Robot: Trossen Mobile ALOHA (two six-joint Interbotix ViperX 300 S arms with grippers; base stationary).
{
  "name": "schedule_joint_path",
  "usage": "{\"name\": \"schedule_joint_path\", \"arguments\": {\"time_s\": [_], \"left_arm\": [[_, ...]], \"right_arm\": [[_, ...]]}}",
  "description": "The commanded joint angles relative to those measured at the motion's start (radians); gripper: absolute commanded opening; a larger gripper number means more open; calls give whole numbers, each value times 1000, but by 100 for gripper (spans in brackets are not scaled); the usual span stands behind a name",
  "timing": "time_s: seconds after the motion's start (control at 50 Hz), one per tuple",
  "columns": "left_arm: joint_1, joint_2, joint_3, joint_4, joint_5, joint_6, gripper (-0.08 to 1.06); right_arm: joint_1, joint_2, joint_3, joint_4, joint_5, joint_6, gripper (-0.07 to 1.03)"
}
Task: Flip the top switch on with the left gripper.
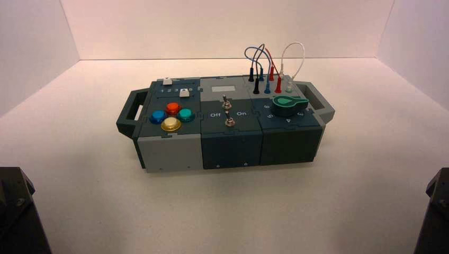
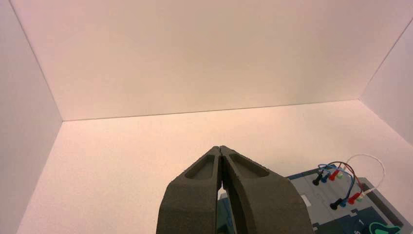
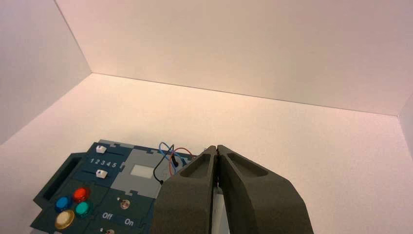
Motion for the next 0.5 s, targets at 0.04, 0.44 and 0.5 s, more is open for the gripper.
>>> {"name": "schedule_joint_path", "arguments": {"time_s": [0.04,0.44,0.5], "left_arm": [[-3,11,-17,0,-11,3,-3],[-3,31,-18,3,-8,5,-3],[-3,31,-18,3,-8,5,-3]], "right_arm": [[-2,9,-38,2,2,5,-2],[0,8,-35,25,17,12,-2],[-2,8,-35,26,18,12,-2]]}}
